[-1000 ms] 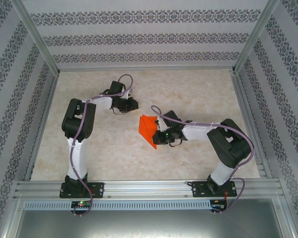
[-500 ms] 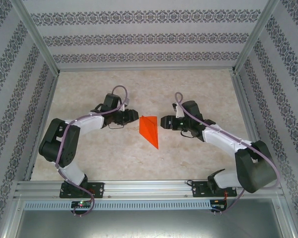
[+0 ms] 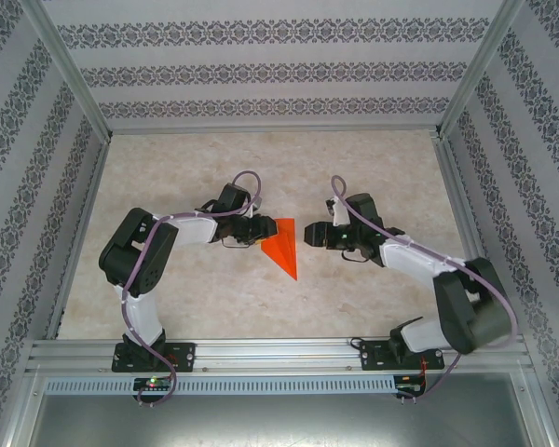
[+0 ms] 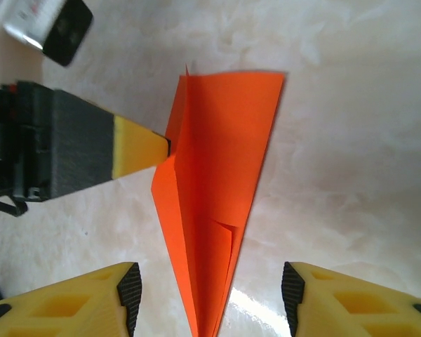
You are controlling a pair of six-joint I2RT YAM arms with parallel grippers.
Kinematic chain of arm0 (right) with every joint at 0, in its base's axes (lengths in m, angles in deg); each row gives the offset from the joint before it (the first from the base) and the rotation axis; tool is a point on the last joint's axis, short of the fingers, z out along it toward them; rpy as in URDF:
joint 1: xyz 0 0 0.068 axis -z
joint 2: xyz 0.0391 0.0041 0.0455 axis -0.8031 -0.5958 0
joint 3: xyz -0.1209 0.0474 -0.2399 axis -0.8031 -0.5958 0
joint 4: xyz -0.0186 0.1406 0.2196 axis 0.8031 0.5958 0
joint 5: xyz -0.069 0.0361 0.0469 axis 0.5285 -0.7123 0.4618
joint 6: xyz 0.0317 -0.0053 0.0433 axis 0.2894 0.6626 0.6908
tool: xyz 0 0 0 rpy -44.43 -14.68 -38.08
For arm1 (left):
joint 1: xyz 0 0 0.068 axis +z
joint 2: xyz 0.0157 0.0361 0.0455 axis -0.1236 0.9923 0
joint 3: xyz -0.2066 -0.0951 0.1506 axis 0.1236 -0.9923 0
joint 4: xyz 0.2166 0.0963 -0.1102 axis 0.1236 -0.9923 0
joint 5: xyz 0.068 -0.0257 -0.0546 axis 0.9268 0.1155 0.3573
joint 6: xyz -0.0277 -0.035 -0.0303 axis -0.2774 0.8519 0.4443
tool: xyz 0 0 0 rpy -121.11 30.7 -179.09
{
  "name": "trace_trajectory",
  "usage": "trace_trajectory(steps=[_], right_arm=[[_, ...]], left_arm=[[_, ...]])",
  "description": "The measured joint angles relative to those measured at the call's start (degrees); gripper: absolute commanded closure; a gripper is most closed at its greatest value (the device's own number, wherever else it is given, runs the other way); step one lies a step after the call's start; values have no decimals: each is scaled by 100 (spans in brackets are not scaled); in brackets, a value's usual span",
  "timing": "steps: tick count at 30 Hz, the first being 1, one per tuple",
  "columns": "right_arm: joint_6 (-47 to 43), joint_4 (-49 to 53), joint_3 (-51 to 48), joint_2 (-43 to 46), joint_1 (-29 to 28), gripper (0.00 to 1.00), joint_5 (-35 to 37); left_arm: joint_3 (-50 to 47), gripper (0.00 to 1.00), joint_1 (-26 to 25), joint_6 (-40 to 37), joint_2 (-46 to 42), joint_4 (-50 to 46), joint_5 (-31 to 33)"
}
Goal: Fold a paper plane with a square sheet of paper (fold left side to right side)
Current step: Fourth fold the wing at the center of the table, then turn over the paper at the center of the table.
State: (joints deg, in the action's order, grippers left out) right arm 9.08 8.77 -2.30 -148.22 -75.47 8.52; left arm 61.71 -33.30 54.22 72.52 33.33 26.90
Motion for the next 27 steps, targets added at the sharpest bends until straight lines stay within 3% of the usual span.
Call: trace_trajectory(steps=[7,10,18,27], right_arm=[[20,-177,568,-1099,-474,51,-254],[22,-262,748,-1346,-590,58,-254],[-87,-181,846,-1596,-592,95,-52],[-170,-52,835,-1416,-378,97,98]], left_arm=[[11,58,0,0,0,0,103],[11,58,0,0,0,-2,140],[11,56,-2,0,-2,-2,197],[13,52,-74,-2,-101,-4,221]])
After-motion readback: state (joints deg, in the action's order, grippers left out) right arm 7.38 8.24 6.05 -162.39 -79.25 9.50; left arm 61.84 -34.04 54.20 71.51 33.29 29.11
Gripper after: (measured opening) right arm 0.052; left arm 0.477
